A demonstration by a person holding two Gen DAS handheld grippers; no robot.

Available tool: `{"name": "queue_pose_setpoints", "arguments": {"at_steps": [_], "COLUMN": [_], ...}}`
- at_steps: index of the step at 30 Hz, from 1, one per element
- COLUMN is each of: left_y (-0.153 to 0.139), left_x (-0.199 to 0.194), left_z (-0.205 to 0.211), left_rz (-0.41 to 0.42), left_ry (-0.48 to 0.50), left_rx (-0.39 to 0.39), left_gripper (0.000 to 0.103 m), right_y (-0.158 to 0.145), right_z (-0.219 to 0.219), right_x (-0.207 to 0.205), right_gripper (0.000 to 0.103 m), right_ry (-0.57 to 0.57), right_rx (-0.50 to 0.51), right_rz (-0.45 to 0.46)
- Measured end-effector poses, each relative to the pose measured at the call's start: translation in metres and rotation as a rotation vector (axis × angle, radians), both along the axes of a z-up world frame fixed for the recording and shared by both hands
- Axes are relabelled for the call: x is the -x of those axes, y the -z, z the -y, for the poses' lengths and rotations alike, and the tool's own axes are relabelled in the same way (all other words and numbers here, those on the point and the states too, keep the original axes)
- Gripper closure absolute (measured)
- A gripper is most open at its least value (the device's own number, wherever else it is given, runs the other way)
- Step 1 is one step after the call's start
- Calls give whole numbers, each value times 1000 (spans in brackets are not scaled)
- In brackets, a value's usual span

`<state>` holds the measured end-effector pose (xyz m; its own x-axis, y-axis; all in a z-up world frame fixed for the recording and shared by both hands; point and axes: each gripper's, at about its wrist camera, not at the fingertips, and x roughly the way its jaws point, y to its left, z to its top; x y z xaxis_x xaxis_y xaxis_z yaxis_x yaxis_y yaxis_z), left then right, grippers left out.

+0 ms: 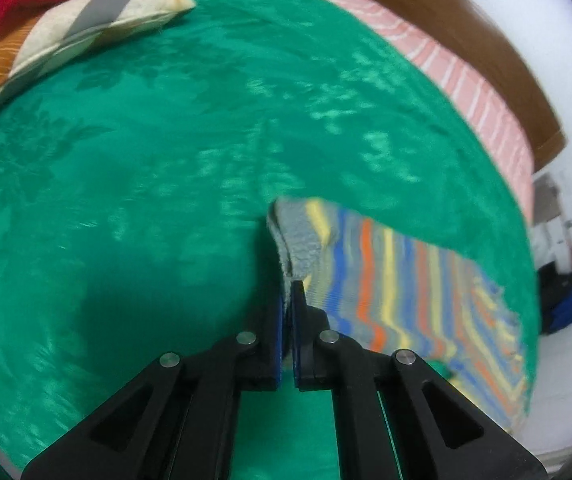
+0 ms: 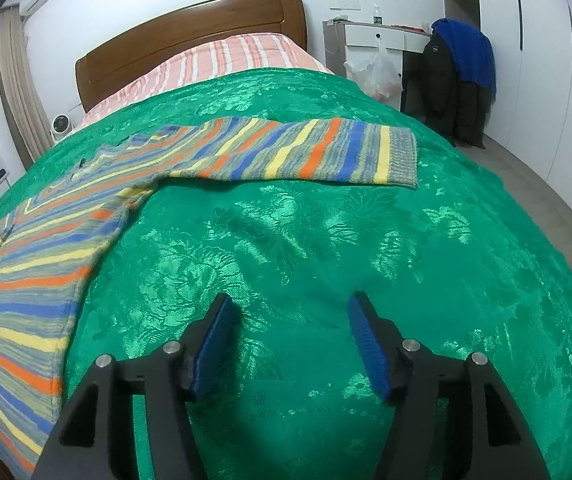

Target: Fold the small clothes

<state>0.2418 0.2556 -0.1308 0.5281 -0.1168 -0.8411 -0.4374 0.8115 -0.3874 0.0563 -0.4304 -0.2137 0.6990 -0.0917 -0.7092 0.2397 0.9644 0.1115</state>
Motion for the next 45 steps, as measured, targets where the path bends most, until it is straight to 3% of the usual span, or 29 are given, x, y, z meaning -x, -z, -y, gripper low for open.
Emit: {"name": "queue_pose_setpoints", "arguments": {"at_steps": [3,5,7,9,11,12,13,16,21,23,24,25,27,29,32,34,37,41,45], "left_y": [16,18,19,20,22,24,26,24,23,17,11,4,-5,-3,18,29,35,36,38], "left_x": [2,8,17,22,23,22,19,16,20,33,44,56,77,90,82,69,56,60,59], "left_z": [-8,-9,-11,-10,-4,2,10,19,19,24,29,35,52,70,98,114,122,118,127], "left_rz": [-21,12,62,104,97,81,47,5,18,33,70,124,218,241,202,155,141,171,193], "left_ry": [5,5,1,8,34,59,86,76,20,28,45,60,98,164,331,406,436,422,417], "left_rx": [47,89,148,179,157,129,79,-88,-132,-154,-167,-185,-235,-253,-220,-317,-435,-429,-478], "left_gripper": [100,95,62,53,56,81,100,102,97,74,42,20,7,5,3,1,0,0,0], "right_y": [0,0,0,0,1,1,1,1,2,2,2,3,3,4,6,6,7,7,8], "right_z": [-1,-1,-1,-1,-2,-2,-2,-2,-4,-5,-5,-5,-6,-8,-9,-10,-10,-11,-12], "right_x": [-1,-1,-1,-1,-1,-1,-1,-1,-2,-2,-2,-3,-3,-3,-4,-4,-2,-1,0], "right_gripper": [42,42,42,42,42,42,41,41,40,39,39,39,38,36,34,33,33,32,32], "right_ry": [0,0,1,0,0,0,0,-1,-3,-4,-3,-3,-2,-1,2,3,5,5,7], "right_rx": [8,7,8,12,17,19,20,18,33,41,43,44,49,58,73,78,82,82,92], "right_rz": [-2,-2,-2,-3,-3,-3,-3,-3,-4,-4,-4,-3,-1,2,5,8,14,18,20]}}
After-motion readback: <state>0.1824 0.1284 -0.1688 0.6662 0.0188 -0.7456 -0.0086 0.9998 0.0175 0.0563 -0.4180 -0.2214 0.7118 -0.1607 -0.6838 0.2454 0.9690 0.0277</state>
